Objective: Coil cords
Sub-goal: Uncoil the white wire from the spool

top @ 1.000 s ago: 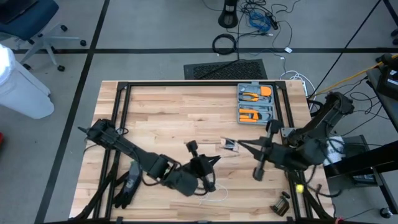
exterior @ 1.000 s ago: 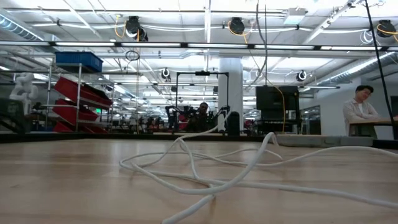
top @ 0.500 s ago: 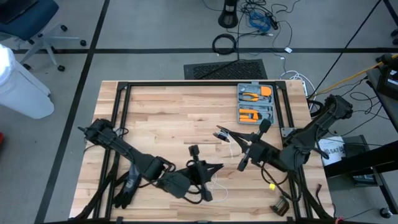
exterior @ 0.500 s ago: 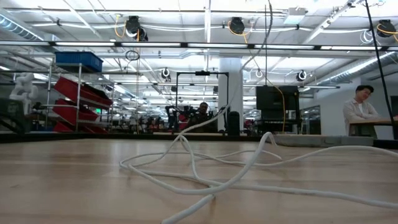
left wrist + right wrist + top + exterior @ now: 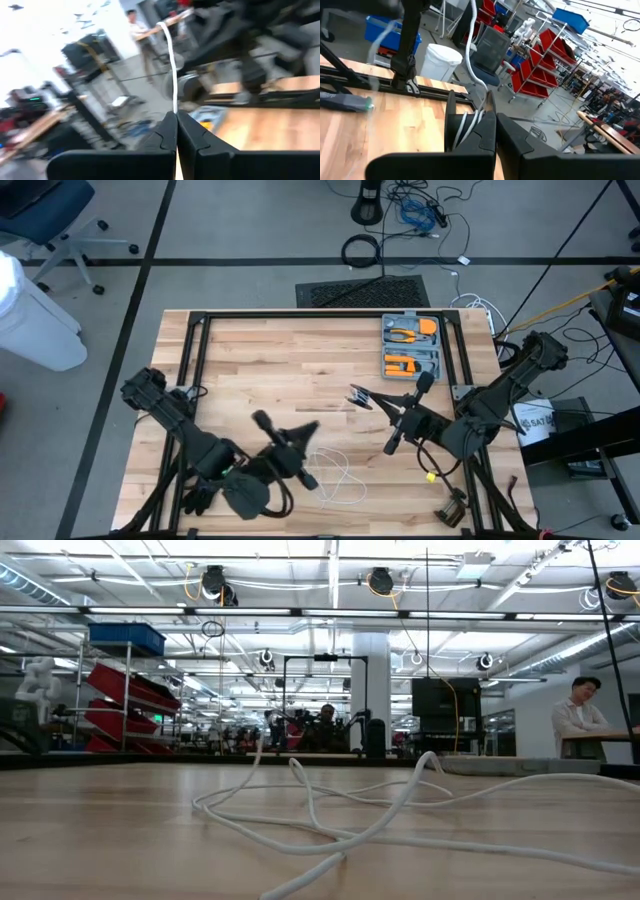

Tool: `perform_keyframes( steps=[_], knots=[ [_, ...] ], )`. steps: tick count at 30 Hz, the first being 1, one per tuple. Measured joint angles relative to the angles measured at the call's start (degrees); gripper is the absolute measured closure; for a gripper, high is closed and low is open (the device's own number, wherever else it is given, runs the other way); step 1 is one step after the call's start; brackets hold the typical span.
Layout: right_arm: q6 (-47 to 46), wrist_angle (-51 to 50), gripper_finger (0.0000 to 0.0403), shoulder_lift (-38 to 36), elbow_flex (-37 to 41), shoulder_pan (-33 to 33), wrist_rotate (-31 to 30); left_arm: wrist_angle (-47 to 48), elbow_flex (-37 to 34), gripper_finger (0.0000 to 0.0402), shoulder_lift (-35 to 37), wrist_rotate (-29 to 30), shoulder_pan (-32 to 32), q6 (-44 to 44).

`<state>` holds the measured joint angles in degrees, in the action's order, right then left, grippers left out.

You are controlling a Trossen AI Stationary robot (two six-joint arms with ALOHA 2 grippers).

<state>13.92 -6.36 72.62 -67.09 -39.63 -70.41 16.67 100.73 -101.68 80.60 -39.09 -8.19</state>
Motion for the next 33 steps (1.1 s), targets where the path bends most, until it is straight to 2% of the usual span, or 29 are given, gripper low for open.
perform_keyframes(
  steps=[6,11,16,18,24,33],
  knots=[
    [-0.06,1.53,0.0403,-0.81,0.00,-2.90,0.12,3.79,0.00,0.0400,0.84,5.90,-0.97,0.81],
    [-1.50,1.74,0.0403,-2.87,0.00,-6.36,0.19,4.71,0.00,0.0400,0.93,6.91,-0.97,1.61],
    [-2.62,1.86,0.0403,-5.74,0.00,-10.31,0.19,14.38,0.00,0.0400,0.93,6.50,-0.97,11.36],
    [-2.79,1.87,0.0403,-6.80,0.00,-11.80,0.17,19.68,0.00,0.0400,0.93,4.67,-0.97,17.82],
    [-1.80,3.34,0.0403,-8.67,0.00,-13.89,0.16,31.67,-0.48,0.0400,0.33,-7.14,0.48,37.72],
    [12.80,17.20,0.0403,-8.69,-0.02,-11.17,0.16,27.18,-5.46,0.0400,-1.56,-16.24,4.71,39.99]
  ],
)
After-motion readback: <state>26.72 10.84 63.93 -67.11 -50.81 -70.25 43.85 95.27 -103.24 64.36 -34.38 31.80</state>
